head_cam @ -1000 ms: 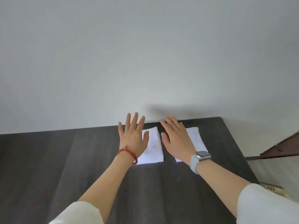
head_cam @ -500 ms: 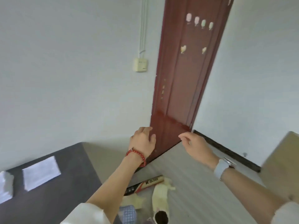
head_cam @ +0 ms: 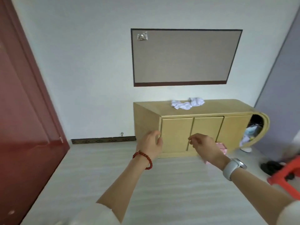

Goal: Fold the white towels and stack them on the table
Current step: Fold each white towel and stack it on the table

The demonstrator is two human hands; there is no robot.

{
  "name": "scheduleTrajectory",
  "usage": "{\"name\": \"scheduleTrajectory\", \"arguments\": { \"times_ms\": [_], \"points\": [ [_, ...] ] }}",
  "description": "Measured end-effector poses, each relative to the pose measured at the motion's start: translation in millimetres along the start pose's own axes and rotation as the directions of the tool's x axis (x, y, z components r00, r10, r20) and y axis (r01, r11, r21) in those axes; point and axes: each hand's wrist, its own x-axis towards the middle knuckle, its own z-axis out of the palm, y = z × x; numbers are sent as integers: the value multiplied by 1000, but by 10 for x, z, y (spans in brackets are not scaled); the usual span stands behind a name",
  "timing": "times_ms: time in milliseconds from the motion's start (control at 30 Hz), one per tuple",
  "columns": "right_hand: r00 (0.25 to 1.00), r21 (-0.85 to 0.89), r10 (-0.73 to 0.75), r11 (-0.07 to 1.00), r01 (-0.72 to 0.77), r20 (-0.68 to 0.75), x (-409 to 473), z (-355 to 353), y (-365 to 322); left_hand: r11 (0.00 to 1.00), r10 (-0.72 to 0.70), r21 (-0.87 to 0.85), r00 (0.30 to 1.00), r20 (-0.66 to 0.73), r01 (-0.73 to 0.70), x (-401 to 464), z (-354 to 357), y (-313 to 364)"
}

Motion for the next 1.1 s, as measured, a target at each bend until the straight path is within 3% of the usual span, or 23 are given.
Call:
{"name": "scheduleTrajectory", "arguments": {
  "times_ms": [133, 333, 600, 767, 933, 1100],
  "points": [
    [996, -9, 78, 997, -78, -54, 763, -226, 562, 997, 69, -47, 995, 75, -66, 970, 613, 174],
    [981, -4, 149, 989, -150, -125, 2217, -475, 1051, 977, 146, -164, 988, 57, -135, 2670, 1141, 353],
    [944, 65, 293, 956, -287, -148, 3814, -560, 1983, 966, 223, -164, 966, 133, -201, 4501, 2181, 656],
    [930, 116, 344, 937, -331, -129, 4895, -518, 2845, 973, 183, -180, 962, 204, -146, 5563, 3094, 634],
    [914, 153, 403, 907, -393, -40, 6091, -489, 3668, 984, 40, -176, 955, 293, 13, 6675, 3911, 607],
    [891, 167, 453, 877, -450, 26, 7037, -387, 4215, 996, 20, -84, 925, 379, 13, 7556, 4577, 638]
  ]
}}
